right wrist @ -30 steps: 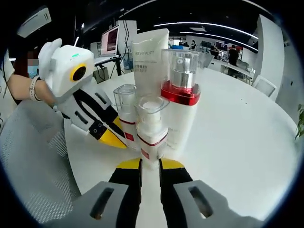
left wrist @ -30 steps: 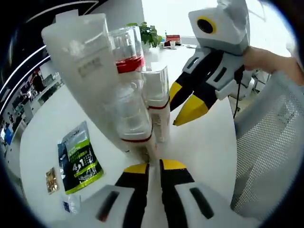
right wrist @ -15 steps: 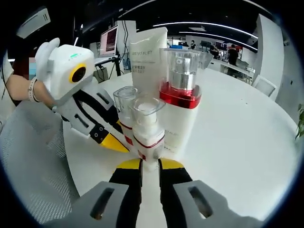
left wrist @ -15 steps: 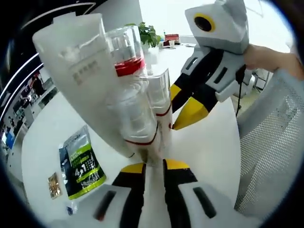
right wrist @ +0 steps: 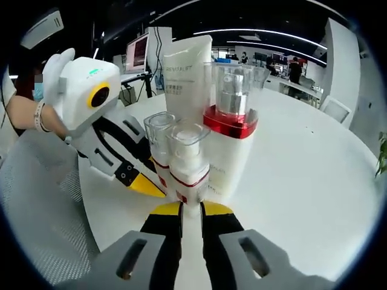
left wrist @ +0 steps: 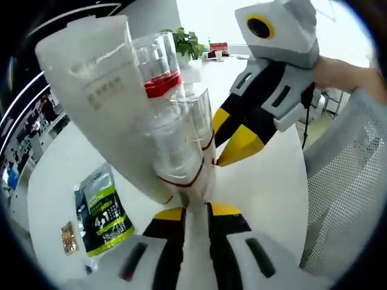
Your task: Arrange the skincare products in the storage area until every visible bottle or jar stands upright without overlapping.
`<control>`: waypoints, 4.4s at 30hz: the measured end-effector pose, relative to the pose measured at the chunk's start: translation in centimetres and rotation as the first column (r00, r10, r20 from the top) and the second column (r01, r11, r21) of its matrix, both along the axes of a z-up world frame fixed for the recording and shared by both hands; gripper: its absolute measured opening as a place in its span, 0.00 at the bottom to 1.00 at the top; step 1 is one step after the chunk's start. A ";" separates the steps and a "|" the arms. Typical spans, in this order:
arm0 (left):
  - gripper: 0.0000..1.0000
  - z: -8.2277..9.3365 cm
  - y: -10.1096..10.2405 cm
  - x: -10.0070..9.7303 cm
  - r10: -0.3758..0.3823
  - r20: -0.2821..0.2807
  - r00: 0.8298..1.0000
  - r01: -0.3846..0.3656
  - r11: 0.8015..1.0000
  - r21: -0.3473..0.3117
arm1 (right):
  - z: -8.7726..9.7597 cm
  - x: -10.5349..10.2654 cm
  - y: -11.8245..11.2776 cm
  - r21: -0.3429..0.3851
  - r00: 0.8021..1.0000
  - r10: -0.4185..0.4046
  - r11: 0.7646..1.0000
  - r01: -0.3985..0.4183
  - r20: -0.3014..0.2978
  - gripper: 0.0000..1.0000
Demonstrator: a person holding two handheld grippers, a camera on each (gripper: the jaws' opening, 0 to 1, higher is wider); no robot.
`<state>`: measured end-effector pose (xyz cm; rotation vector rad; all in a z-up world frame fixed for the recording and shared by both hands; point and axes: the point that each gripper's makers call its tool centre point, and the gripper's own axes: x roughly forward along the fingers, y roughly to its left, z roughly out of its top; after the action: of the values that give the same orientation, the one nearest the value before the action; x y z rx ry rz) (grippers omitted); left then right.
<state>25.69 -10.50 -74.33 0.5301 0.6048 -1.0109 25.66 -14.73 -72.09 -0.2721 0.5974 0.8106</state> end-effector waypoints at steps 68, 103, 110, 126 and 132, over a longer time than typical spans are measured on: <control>0.69 8.7 10.6 -3.8 0.281 -0.035 0.959 -0.283 0.947 -0.152 | 5.8 -3.9 1.0 -0.123 0.999 0.008 0.992 -0.002 0.045 0.72; 0.99 9.3 16.7 -5.7 0.434 -0.072 0.898 -0.440 0.880 -0.178 | 7.7 -5.5 4.0 -0.118 0.999 0.039 0.992 -0.034 0.035 1.00; 0.99 9.3 17.0 -5.7 0.436 -0.067 0.897 -0.441 0.878 -0.188 | 7.8 -5.2 4.1 -0.103 0.999 0.014 0.995 -0.009 0.047 1.00; 0.99 9.4 16.8 -5.4 0.423 -0.068 0.903 -0.428 0.879 -0.212 | 8.2 -5.0 4.7 -0.040 0.997 0.001 0.999 0.002 0.071 1.00; 0.99 8.9 17.1 -4.3 0.417 -0.067 0.906 -0.422 0.882 -0.210 | 6.9 -5.3 4.4 -0.041 0.999 -0.016 0.999 0.017 0.033 0.99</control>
<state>21.37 6.61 -65.39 0.1775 0.5845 -0.6576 20.35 -10.34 -65.22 -0.3170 0.5859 0.7774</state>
